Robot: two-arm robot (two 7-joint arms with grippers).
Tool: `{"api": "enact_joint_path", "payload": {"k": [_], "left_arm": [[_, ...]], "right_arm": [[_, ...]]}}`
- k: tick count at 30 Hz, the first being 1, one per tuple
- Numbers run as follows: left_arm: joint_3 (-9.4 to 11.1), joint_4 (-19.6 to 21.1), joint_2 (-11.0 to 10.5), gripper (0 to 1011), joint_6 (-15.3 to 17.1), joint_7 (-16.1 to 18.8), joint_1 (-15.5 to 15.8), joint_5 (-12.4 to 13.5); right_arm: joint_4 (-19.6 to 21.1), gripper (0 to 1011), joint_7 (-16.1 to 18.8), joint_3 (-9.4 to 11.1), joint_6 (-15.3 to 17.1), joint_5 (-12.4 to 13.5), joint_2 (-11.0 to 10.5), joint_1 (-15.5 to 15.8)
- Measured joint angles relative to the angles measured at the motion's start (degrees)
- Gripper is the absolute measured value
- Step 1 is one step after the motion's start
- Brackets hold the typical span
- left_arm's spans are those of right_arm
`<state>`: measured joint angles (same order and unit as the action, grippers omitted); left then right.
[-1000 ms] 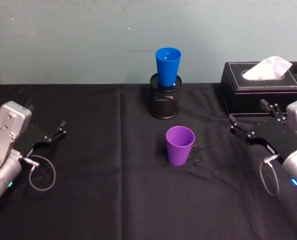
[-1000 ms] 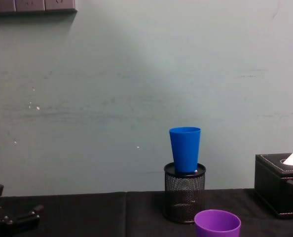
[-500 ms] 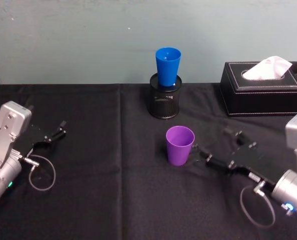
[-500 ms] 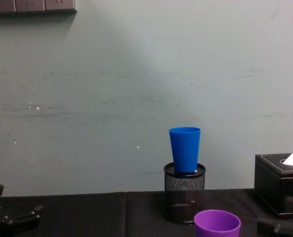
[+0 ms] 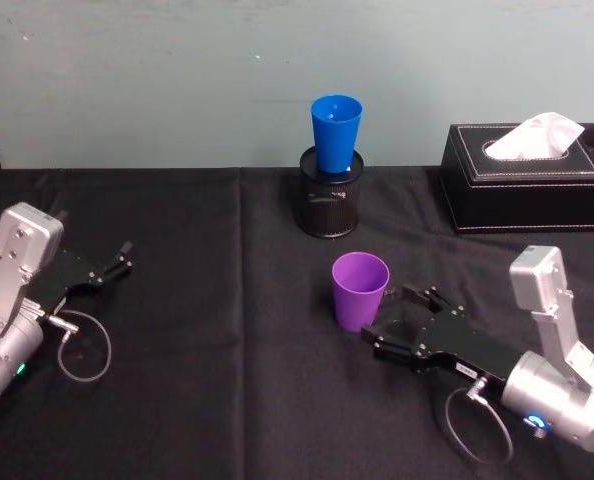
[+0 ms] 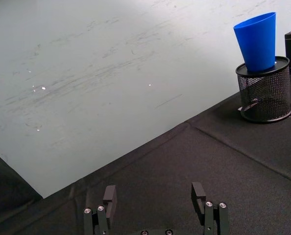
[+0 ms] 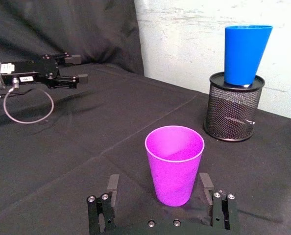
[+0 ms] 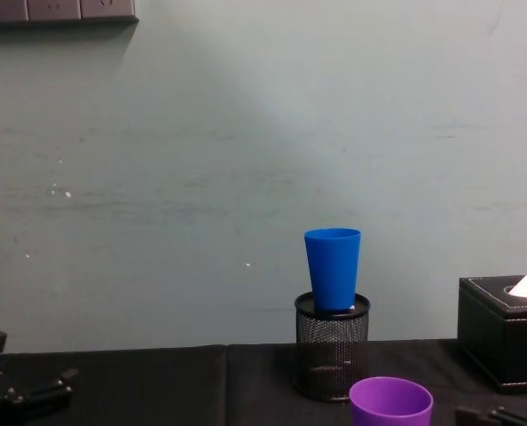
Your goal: Pick up one cup with a gripper and tap it against the other cup.
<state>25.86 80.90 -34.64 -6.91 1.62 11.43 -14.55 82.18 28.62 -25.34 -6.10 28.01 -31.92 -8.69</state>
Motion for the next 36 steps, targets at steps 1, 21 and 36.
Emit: {"api": "enact_joint_path", "payload": {"k": [1,21,36], "left_arm": [[0.0,0.0,0.0,1000,0.0,0.0,0.0,0.0],[0.0,0.0,0.0,1000,0.0,0.0,0.0,0.0],[0.0,0.0,0.0,1000,0.0,0.0,0.0,0.0]], "right_arm": [[-0.9,1000,0.3,-0.2,-0.1,-0.5,0.6,-0.6],[-12.1,1000,2.3,-1.0,-5.1,-5.8,8.4,-7.7],[-16.5,1000,3.0,-0.2,-6.6,-8.1,11.8,-10.2]]}}
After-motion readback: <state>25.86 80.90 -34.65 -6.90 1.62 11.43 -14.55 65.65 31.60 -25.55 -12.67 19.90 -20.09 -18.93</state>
